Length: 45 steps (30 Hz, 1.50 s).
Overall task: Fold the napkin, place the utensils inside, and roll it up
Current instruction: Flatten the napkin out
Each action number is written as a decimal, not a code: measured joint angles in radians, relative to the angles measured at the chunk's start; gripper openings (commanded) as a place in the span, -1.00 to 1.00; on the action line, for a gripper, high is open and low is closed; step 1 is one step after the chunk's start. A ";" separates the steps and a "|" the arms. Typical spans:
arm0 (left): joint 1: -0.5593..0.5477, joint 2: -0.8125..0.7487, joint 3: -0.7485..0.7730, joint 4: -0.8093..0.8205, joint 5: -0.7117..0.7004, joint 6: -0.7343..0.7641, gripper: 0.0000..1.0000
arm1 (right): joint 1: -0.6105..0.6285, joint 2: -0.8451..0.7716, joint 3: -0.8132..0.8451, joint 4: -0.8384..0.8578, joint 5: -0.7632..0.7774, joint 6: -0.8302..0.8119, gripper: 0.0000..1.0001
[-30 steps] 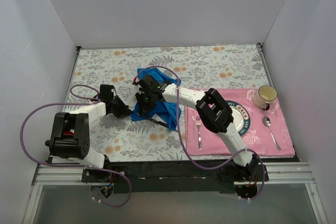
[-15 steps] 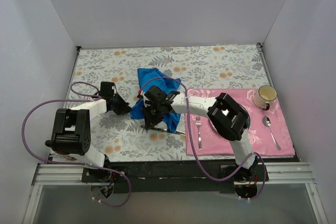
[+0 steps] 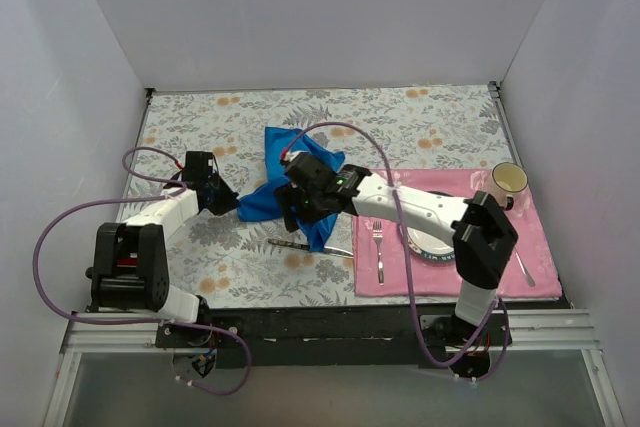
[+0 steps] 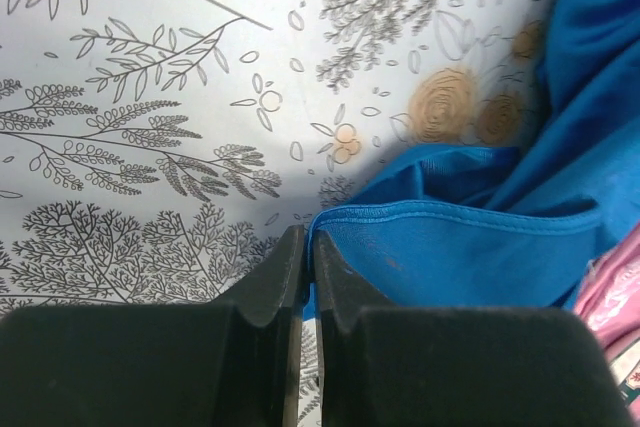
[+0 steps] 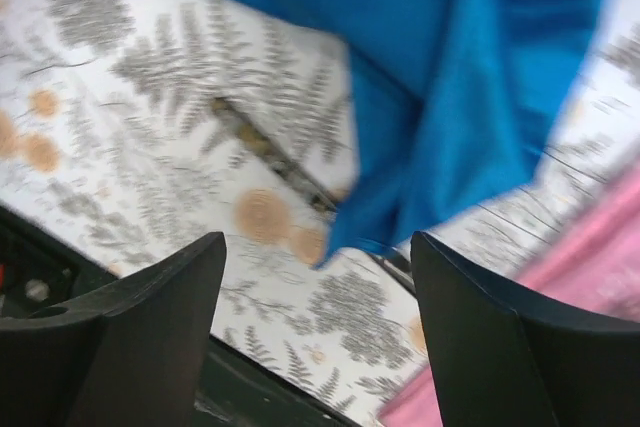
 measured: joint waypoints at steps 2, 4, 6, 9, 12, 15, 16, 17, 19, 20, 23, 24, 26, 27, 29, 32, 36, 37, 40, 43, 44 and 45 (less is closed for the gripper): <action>0.000 -0.028 0.001 0.000 0.000 0.004 -1.00 | -0.029 -0.061 -0.051 -0.010 0.064 0.036 0.72; 0.000 -0.037 0.005 0.001 0.004 0.006 -1.00 | -0.054 -0.117 -0.147 0.008 0.099 0.073 0.68; 0.000 -0.037 0.008 0.001 0.012 0.008 -1.00 | -0.068 -0.147 -0.240 0.015 0.106 0.109 0.61; 0.000 -0.037 0.008 0.000 0.023 0.009 -1.00 | -0.076 -0.149 -0.337 0.038 0.102 0.148 0.45; 0.000 -0.037 0.008 0.001 0.036 0.010 -1.00 | -0.077 -0.146 -0.379 0.064 0.081 0.165 0.40; 0.000 -0.037 0.008 0.001 0.044 0.011 -1.00 | -0.078 -0.129 -0.380 0.117 0.070 0.169 0.35; 0.000 -0.037 0.008 0.001 0.048 0.011 -1.00 | -0.078 -0.124 -0.380 0.132 0.068 0.169 0.33; 0.000 -0.037 0.008 0.001 0.050 0.011 -1.00 | -0.078 -0.118 -0.380 0.151 0.064 0.170 0.33; 0.000 -0.037 0.008 0.001 0.058 0.011 -1.00 | -0.078 -0.111 -0.380 0.176 0.059 0.172 0.32; 0.000 -0.037 0.008 0.002 0.061 0.011 -1.00 | -0.078 -0.108 -0.380 0.188 0.056 0.173 0.32; 0.000 -0.037 0.008 0.004 0.075 0.014 -1.00 | -0.078 -0.096 -0.380 0.213 0.057 0.177 0.21; 0.000 -0.037 0.008 0.007 0.082 0.015 -1.00 | -0.078 -0.088 -0.380 0.220 0.060 0.177 0.15; 0.000 -0.037 0.008 0.017 0.099 0.018 -1.00 | -0.078 -0.063 -0.380 0.237 0.068 0.175 -0.04; 0.000 -0.037 0.010 0.020 0.107 0.020 -1.00 | -0.078 -0.047 -0.380 0.241 0.071 0.172 -0.13; 0.000 -0.040 0.013 0.028 0.122 0.026 -1.00 | -0.078 -0.031 -0.377 0.252 0.079 0.163 -0.58; 0.000 -0.059 0.024 0.031 0.135 0.034 -1.00 | -0.078 -0.021 -0.371 0.248 0.099 0.135 -0.97; 0.000 -0.121 0.089 0.032 0.122 0.033 -1.00 | -0.081 -0.008 -0.303 0.152 0.195 0.071 -0.97; 0.000 -0.138 0.109 0.032 0.110 0.032 -1.00 | -0.084 -0.009 -0.275 0.122 0.223 0.044 -0.97; 0.000 -0.195 0.203 0.034 0.029 0.031 -1.00 | -0.109 -0.029 -0.202 0.074 0.298 -0.034 -0.97; 0.000 -0.238 0.325 0.043 -0.082 0.038 -1.00 | -0.158 -0.109 -0.132 0.039 0.373 -0.158 -0.97; 0.000 -0.248 0.379 0.044 -0.128 0.046 -1.00 | -0.171 -0.138 -0.108 0.038 0.396 -0.198 -0.97; 0.000 -0.253 0.420 0.046 -0.166 0.052 -1.00 | -0.185 -0.169 -0.076 0.043 0.424 -0.249 -0.97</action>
